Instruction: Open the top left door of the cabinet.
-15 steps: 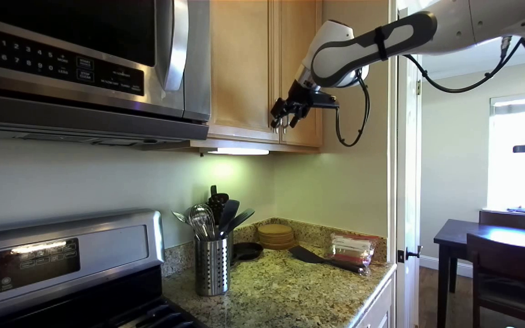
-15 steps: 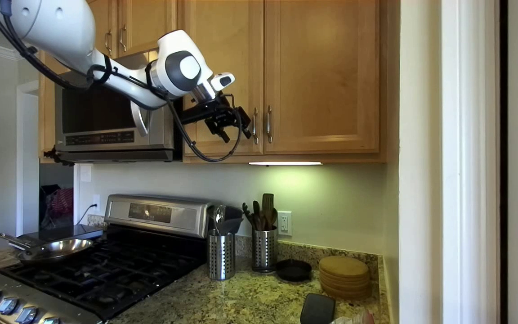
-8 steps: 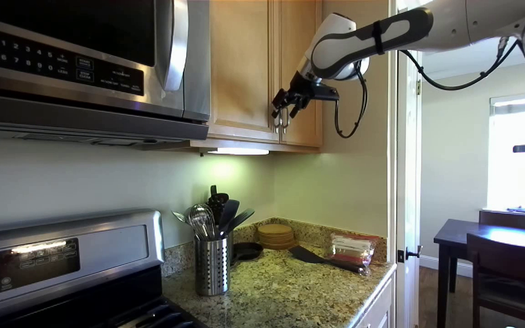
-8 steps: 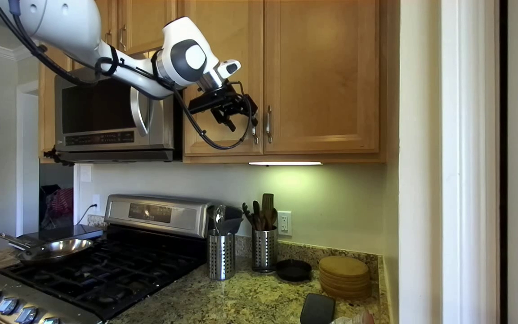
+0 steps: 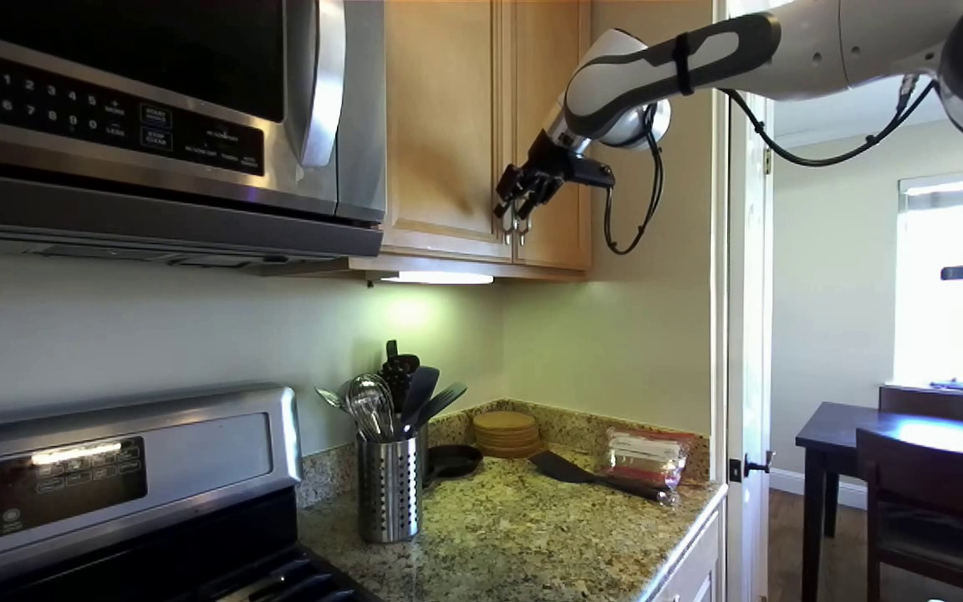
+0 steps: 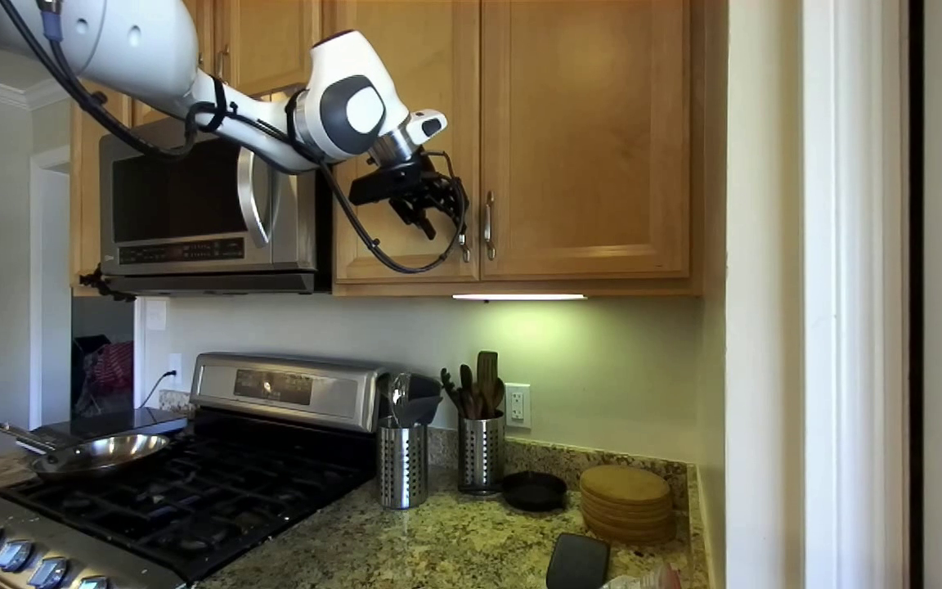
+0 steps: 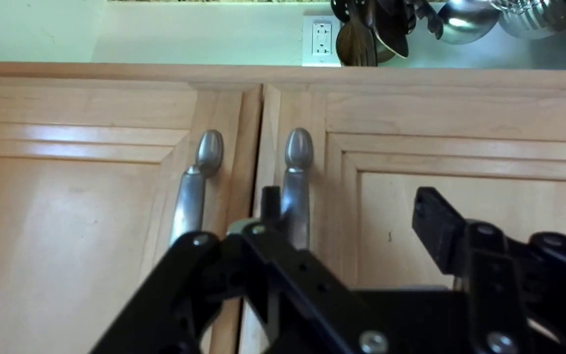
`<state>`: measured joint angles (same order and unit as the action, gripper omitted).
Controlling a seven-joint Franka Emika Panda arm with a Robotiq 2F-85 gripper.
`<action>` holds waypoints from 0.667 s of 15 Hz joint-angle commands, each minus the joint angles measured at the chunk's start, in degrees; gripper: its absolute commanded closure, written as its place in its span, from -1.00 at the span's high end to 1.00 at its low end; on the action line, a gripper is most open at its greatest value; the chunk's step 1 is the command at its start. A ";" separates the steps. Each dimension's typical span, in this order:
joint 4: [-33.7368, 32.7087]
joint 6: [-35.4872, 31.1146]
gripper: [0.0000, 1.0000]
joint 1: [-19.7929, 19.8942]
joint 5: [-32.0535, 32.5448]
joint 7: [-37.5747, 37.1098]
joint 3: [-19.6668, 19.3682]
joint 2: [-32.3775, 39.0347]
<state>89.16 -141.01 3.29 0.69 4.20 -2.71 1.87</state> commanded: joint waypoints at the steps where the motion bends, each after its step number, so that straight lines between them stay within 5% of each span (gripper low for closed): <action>1: -2.18 -1.04 0.58 0.82 -1.21 2.56 -0.82 2.01; 3: -2.62 -1.14 0.76 1.28 -0.86 2.93 -1.11 2.44; 4: -2.77 -1.04 0.28 1.48 -1.22 3.14 -1.24 2.57; 10: -3.14 -0.26 -0.41 1.90 -5.32 5.93 -0.92 2.02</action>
<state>87.04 -141.02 4.79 -1.35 7.02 -3.73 3.80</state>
